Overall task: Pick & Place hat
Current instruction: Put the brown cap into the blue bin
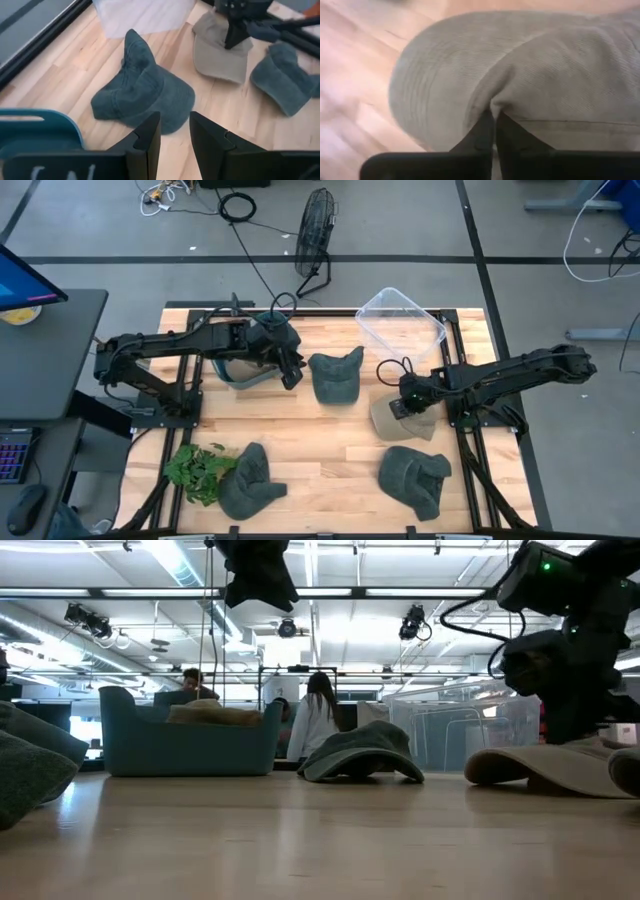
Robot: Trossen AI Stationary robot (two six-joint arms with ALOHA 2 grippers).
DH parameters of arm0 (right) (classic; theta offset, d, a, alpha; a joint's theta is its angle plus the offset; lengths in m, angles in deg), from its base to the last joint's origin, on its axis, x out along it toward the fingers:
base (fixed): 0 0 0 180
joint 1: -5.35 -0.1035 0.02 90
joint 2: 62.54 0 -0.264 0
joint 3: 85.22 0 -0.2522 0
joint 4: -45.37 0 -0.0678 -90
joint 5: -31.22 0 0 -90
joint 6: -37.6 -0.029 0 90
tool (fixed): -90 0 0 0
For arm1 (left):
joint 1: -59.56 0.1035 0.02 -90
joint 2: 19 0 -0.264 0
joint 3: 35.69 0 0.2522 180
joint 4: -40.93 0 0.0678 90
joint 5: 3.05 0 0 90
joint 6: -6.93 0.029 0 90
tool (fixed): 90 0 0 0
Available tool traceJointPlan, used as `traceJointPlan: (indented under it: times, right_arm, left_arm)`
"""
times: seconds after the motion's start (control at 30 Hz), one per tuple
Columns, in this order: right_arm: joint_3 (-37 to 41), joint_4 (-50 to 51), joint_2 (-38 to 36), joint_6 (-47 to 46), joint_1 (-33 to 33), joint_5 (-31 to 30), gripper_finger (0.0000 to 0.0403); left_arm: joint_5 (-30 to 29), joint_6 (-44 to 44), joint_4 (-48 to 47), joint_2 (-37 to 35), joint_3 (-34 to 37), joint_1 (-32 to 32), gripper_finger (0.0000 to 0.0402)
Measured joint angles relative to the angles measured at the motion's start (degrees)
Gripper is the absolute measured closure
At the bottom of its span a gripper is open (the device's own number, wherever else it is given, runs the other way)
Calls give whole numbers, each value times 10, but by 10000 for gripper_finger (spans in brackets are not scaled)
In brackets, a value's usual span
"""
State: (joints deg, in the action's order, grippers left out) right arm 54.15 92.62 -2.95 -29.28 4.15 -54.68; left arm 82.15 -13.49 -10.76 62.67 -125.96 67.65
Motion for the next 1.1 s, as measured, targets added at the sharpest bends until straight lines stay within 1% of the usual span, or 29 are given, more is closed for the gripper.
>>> traceJointPlan:
  times: [0.13, 0.23, 0.43, 0.5, 0.57, 0.63, 0.77, 0.87, 0.97, 1.1]
  right_arm:
    - [-1, -67, -2, -1, 0, 13, 386]
    - [-25, -101, -3, 2, 0, 14, 396]
    - [-95, -161, -3, 74, 8, -2, 396]
    - [-118, -169, -3, 108, 16, -7, 399]
    - [-138, -167, -3, 138, 23, -22, 399]
    - [-155, -167, -3, 162, 31, -47, 399]
    - [-180, -177, 0, 206, 47, -103, 400]
    - [-189, -204, 7, 240, 57, -130, 401]
    - [-193, -237, 16, 261, 63, -143, 401]
    - [-193, -280, 30, 269, 69, -142, 401]
  left_arm:
    - [7, -89, 0, 0, 0, -3, 294]
    - [17, -133, 0, 0, 0, -14, 294]
    - [27, -47, 1, 0, 0, -59, 294]
    - [26, -31, 1, 0, 0, -74, 294]
    - [26, -40, 1, 0, 0, -85, 294]
    - [23, -95, 4, 0, 0, -92, 294]
    - [-1, -240, 11, 0, 0, -92, 294]
    - [-20, -301, 21, 1, 0, -86, 294]
    - [-36, -322, 36, 5, 0, -80, 294]
    - [-44, -305, 70, 13, 0, -74, 294]
